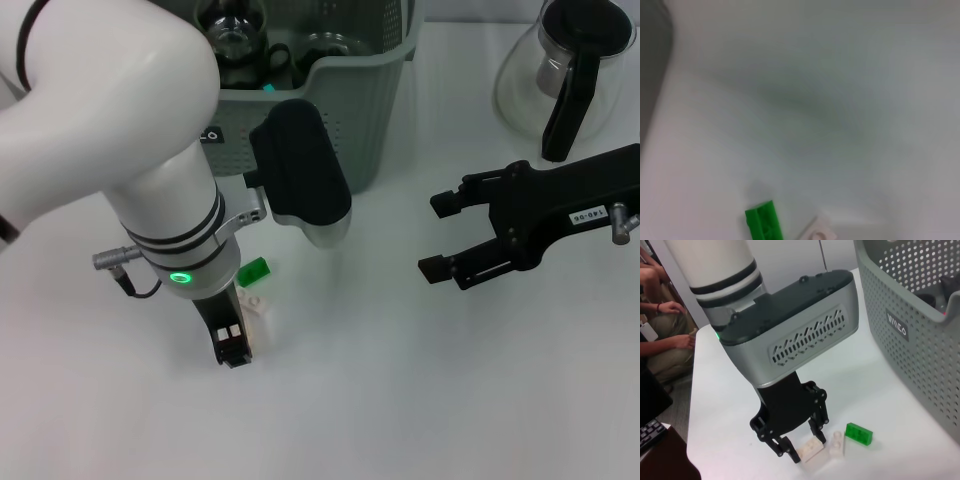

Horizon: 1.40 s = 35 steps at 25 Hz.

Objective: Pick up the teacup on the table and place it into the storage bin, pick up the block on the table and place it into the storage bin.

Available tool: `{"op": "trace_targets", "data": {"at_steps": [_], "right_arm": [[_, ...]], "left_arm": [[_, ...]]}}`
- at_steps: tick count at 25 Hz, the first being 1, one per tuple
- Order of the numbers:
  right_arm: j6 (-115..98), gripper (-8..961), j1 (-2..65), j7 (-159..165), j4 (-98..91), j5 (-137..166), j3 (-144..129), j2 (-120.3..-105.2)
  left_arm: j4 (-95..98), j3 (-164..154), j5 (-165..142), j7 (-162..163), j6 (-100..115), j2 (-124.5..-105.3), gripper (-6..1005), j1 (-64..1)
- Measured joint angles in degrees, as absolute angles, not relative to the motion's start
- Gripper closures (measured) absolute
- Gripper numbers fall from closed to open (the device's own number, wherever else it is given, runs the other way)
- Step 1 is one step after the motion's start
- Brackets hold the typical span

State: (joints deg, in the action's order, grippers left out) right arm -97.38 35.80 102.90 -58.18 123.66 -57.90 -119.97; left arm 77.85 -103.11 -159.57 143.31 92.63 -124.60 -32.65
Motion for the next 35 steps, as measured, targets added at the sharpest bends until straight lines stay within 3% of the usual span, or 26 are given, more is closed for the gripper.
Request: {"op": "trace_targets", "data": {"at_steps": [6, 12, 15, 22, 25, 29, 35], "right_arm": [[-97.2, 7, 35.6, 102.7, -58.2, 123.7, -57.6, -119.94], [-97.6, 7, 35.4, 102.1, -58.1, 123.7, -57.1, -119.89], [-97.6, 7, 35.2, 101.7, -58.0, 123.7, -57.1, -119.90], [-97.9, 7, 35.3, 101.6, -57.8, 123.7, -57.1, -119.68], [-98.1, 7, 35.4, 101.6, -57.7, 123.7, -57.1, -119.61], [-98.4, 7, 35.9, 101.6, -57.6, 123.7, -57.1, -119.62], [-98.5, 7, 36.0, 101.6, -57.5, 123.7, -57.1, -119.70]], "left_arm": [[83.5, -93.8, -154.8, 142.5, 99.8, -124.48, 590, -32.4], [88.3, -63.9, -144.5, 136.9, 112.0, -123.76, 589, -34.9], [86.0, -48.7, -138.5, 135.3, 117.9, -120.85, 588, -39.3], [78.7, -39.3, -128.1, 138.7, 116.0, -108.22, 585, -46.2], [72.3, -37.1, -131.6, 137.8, 111.1, -104.67, 584, -50.8], [65.0, -38.2, -139.9, 137.1, 102.2, -103.18, 583, -55.1], [60.7, -40.4, -148.6, 136.8, 91.2, -103.63, 581, -56.5]]}}
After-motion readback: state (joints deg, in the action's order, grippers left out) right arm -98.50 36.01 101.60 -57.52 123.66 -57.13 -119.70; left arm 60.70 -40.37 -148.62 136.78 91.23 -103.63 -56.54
